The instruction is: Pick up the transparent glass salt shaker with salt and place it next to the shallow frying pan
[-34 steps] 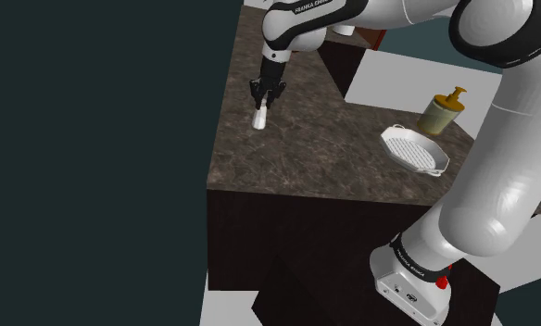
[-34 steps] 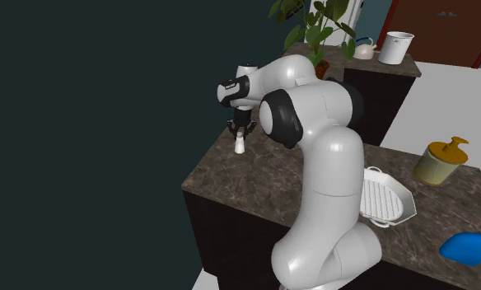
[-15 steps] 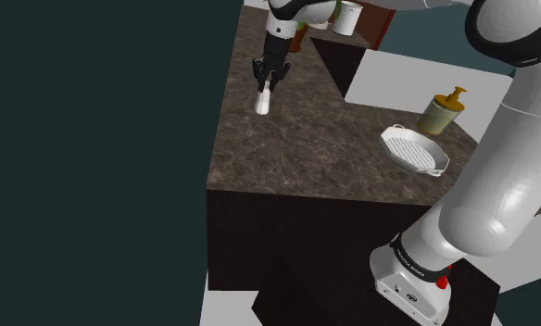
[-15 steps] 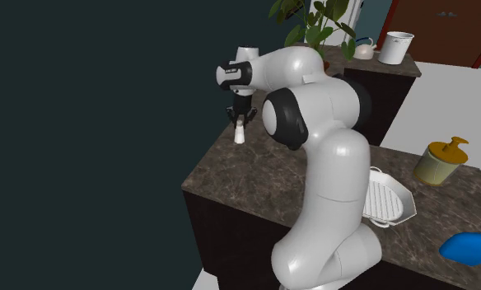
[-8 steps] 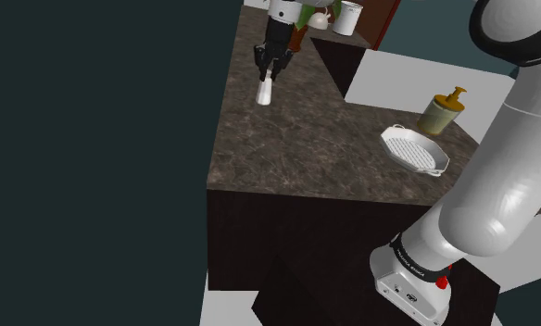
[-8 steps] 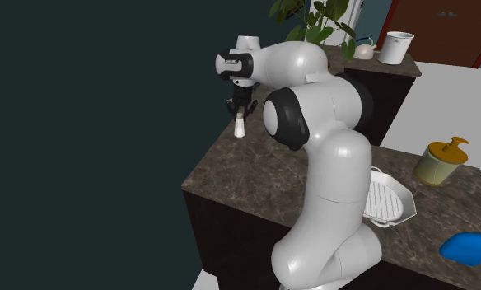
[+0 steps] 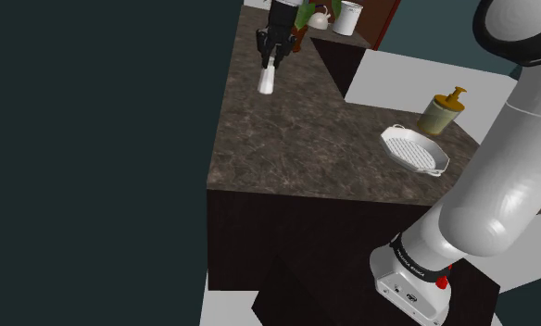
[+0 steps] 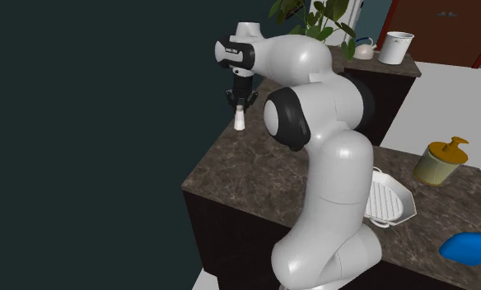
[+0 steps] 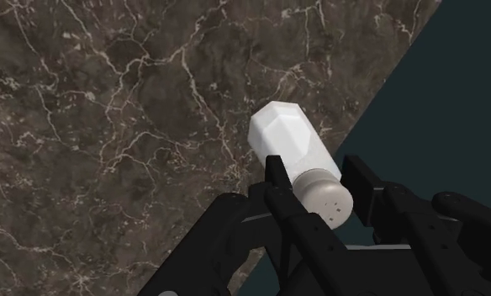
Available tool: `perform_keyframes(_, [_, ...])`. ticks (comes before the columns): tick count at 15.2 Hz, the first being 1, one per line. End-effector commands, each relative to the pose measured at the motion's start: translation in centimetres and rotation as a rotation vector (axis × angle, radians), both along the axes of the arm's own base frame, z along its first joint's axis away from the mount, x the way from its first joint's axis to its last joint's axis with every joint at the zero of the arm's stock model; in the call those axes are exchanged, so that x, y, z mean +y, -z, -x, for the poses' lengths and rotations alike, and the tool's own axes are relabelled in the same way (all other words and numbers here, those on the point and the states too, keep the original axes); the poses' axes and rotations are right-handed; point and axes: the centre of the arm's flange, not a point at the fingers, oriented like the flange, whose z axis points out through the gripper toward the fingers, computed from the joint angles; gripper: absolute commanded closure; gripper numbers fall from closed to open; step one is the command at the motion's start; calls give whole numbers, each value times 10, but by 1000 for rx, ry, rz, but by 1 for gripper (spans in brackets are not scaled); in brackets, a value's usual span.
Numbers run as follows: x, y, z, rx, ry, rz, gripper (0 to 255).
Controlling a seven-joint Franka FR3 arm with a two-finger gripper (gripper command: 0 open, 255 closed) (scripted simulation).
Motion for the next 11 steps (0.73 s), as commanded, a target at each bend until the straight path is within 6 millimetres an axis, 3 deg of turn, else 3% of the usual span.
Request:
perform_keyframes(1, [0,-10,-1,0,0,0,255])
perform_keyframes(6, [0,-32,-1,0,0,0,255])
perform_keyframes(11, [-62,-33,21,0,0,0,255])
